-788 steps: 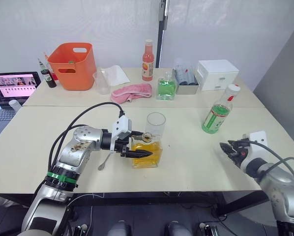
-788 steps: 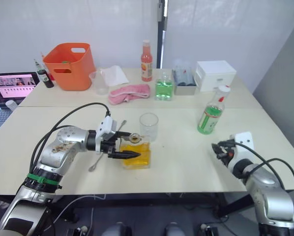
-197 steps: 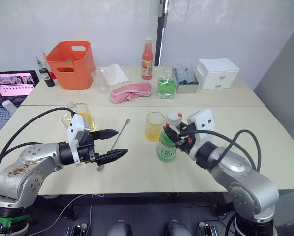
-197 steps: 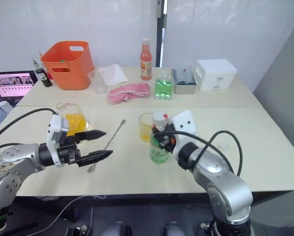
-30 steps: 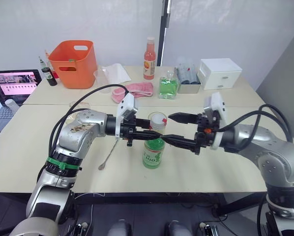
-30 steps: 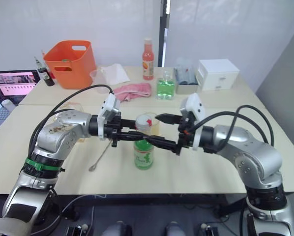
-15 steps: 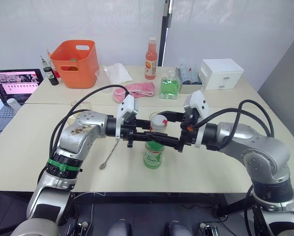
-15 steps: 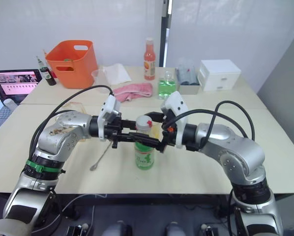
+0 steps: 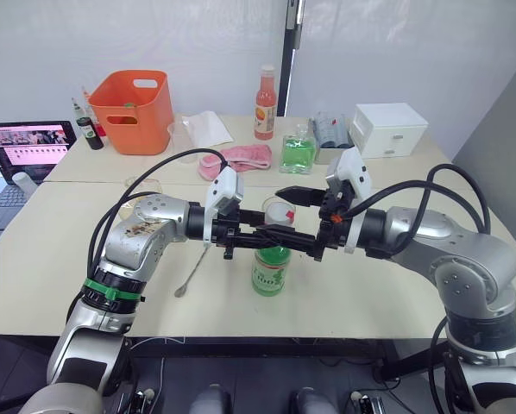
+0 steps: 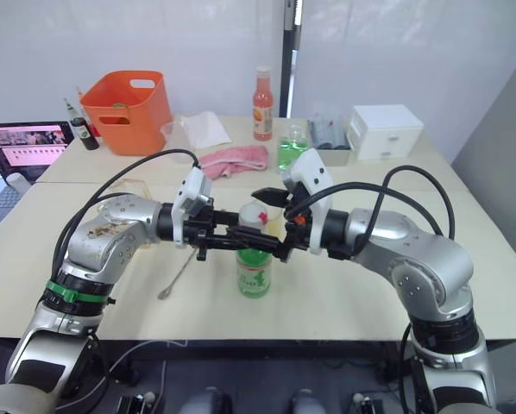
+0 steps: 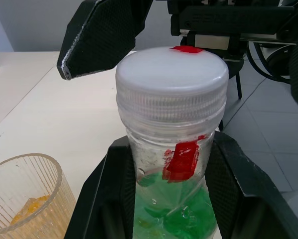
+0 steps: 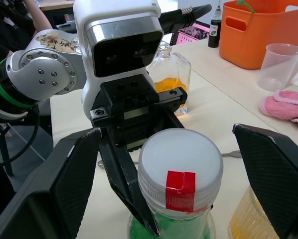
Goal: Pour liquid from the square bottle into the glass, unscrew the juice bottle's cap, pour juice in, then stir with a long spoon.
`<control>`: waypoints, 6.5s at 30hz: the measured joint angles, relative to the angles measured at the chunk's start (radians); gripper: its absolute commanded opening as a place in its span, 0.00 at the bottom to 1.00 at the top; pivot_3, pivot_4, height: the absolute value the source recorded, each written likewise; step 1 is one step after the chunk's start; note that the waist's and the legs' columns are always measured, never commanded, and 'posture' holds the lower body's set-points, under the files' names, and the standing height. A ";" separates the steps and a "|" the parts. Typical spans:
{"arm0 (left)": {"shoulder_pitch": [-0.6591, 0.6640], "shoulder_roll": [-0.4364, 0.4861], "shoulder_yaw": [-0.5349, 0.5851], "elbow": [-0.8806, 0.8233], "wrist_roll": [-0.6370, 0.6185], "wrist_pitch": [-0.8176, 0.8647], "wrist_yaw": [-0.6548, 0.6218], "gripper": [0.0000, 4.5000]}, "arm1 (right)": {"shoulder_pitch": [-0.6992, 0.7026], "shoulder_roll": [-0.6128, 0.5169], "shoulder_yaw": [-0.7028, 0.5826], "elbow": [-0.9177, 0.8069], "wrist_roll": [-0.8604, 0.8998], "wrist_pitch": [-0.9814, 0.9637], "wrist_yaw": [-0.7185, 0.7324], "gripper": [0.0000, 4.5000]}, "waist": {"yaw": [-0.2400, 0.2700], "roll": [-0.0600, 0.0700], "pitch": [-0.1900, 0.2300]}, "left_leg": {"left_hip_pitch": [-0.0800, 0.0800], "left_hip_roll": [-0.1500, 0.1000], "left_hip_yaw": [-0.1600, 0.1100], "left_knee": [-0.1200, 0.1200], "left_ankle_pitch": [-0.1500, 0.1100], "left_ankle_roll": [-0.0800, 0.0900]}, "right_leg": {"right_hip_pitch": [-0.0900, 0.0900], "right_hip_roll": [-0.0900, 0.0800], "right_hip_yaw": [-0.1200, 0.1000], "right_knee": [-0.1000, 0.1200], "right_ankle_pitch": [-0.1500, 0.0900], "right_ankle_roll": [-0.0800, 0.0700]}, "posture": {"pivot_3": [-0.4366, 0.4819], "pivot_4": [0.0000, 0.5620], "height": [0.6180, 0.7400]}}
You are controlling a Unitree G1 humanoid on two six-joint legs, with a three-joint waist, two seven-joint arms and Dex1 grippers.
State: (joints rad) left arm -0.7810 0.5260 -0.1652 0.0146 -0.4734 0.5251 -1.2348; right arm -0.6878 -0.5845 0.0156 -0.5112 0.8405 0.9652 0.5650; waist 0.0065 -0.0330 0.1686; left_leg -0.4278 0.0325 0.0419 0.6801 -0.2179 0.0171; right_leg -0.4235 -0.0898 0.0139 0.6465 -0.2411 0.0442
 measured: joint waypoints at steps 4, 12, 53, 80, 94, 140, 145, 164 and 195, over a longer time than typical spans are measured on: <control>0.000 0.000 0.000 0.000 0.000 0.000 0.000 0.32 | 0.000 0.000 0.000 0.000 0.006 0.000 -0.003 0.59 | 0.000 0.000 0.000 | 0.000 0.000 0.000 0.000 0.000 0.000 | 0.000 0.000 0.000 0.000 0.000 0.000 | 0.48 0.27 0.79; 0.000 0.000 -0.002 0.000 0.001 -0.002 -0.004 0.32 | 0.000 -0.001 -0.004 0.004 0.006 0.003 -0.013 0.37 | 0.000 0.000 0.000 | 0.000 0.000 0.000 0.000 0.000 0.000 | 0.000 0.000 0.000 0.000 0.000 0.000 | 0.48 0.27 0.79; 0.013 0.018 0.001 0.007 0.001 -0.050 -0.038 0.32 | -0.214 -0.147 0.027 0.339 -0.041 -0.203 0.600 1.00 | 0.000 0.000 0.000 | -0.001 0.001 -0.002 0.000 0.000 0.000 | -0.002 -0.001 0.000 0.001 0.000 0.000 | 0.48 0.27 0.79; 0.021 0.003 0.005 0.015 0.001 -0.063 -0.038 0.32 | -0.023 0.110 -0.121 -0.209 0.168 0.371 -0.456 0.81 | -0.001 0.000 0.000 | -0.001 0.000 -0.003 0.000 0.000 0.000 | -0.001 0.000 -0.001 0.000 0.000 0.000 | 0.48 0.27 0.79; 0.023 0.013 0.011 0.010 -0.001 -0.054 -0.029 0.32 | -0.023 0.105 -0.100 -0.131 0.193 0.302 -0.381 0.38 | -0.010 0.000 0.000 | -0.001 0.000 -0.003 0.000 0.000 0.000 | -0.001 0.000 -0.001 0.000 0.000 0.000 | 0.48 0.27 0.79; 0.057 0.037 0.023 -0.034 -0.013 -0.043 -0.024 0.32 | -0.033 0.101 -0.105 -0.117 0.067 0.248 -0.198 0.99 | -0.014 0.001 0.000 | 0.001 0.000 -0.006 -0.001 0.000 0.000 | 0.000 0.000 0.000 0.001 0.000 0.000 | 0.48 0.27 0.79; 0.049 0.036 0.018 -0.022 -0.013 -0.046 -0.033 0.32 | -0.033 0.124 -0.102 -0.120 0.085 0.288 -0.281 0.99 | -0.017 0.001 0.000 | 0.001 0.000 -0.006 -0.001 0.000 0.000 | 0.000 0.000 0.000 0.001 0.000 0.000 | 0.48 0.27 0.79; 0.048 0.041 0.024 -0.022 -0.012 -0.039 -0.022 0.32 | -0.050 0.069 -0.037 -0.041 0.083 0.202 -0.175 0.38 | -0.019 0.001 0.000 | 0.002 0.000 -0.005 -0.001 0.000 0.000 | 0.001 0.001 0.000 0.000 0.000 0.000 | 0.48 0.27 0.79; 0.081 0.062 0.025 -0.084 -0.035 -0.020 -0.003 0.32 | -0.300 -0.118 0.182 0.464 -0.069 -0.298 0.689 0.99 | -0.012 0.001 0.000 | 0.001 0.001 -0.004 -0.002 0.000 0.000 | -0.001 0.000 0.000 0.001 0.000 -0.001 | 0.48 0.27 0.79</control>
State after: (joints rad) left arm -0.7002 0.5884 -0.1401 -0.0697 -0.5080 0.5048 -1.2382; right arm -0.9879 -0.7024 0.1979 -0.0468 0.7715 0.6674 1.2543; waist -0.0055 -0.0321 0.1685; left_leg -0.4263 0.0339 0.0376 0.6780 -0.2179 0.0170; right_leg -0.4245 -0.0902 0.0139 0.6476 -0.2413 0.0437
